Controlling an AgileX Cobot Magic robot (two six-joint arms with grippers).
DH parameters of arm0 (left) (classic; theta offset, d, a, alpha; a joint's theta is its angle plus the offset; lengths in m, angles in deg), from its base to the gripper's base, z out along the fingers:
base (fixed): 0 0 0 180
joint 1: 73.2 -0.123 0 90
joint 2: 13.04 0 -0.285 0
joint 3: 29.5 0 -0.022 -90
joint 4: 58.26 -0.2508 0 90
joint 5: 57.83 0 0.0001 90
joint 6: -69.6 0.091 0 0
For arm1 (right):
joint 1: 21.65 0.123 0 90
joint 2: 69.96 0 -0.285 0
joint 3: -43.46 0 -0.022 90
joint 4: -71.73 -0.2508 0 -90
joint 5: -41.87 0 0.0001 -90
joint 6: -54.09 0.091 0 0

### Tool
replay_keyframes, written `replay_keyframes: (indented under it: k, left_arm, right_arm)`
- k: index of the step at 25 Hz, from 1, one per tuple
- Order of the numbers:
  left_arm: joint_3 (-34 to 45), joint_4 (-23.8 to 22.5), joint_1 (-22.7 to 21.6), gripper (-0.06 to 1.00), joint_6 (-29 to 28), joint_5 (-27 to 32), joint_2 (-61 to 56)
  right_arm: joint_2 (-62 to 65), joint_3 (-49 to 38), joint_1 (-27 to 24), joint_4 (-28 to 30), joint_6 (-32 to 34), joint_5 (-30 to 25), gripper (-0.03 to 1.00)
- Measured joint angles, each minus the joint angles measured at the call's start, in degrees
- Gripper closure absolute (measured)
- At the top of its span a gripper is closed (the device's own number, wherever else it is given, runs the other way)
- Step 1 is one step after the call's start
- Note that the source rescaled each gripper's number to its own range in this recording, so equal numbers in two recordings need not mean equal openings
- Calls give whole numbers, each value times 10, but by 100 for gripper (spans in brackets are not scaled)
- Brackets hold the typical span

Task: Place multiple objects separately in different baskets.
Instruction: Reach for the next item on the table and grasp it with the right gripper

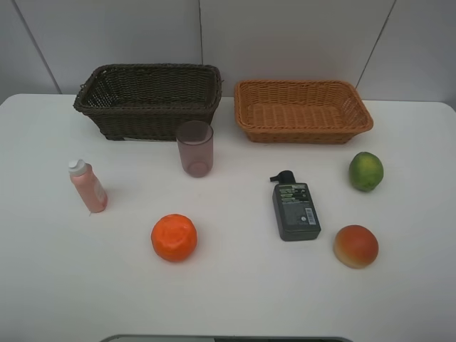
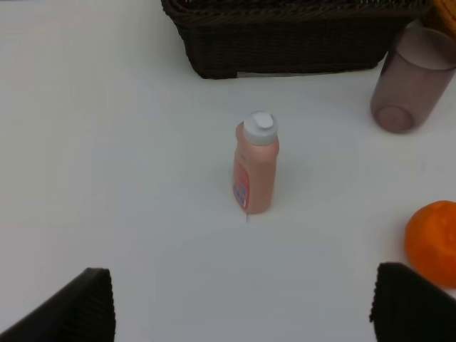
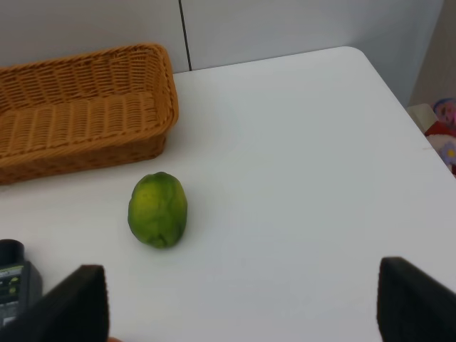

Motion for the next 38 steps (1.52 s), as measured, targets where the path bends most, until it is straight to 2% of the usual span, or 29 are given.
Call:
replay_keyframes:
  k: [23,27,32,38]
  left_arm:
    - [0,0,0,3,0,0,0]
    - [0,0,0,3,0,0,0]
    - [0,0,0,3,0,-1,0]
    - [0,0,0,3,0,-1,0]
  right_arm:
    - [-17,0,0,-1,0,0,40]
    - [-103,13,0,-1,0,0,40]
    - [-271,68,0,-1,0,0,40]
    - [-485,190,0,-1,24,34,40]
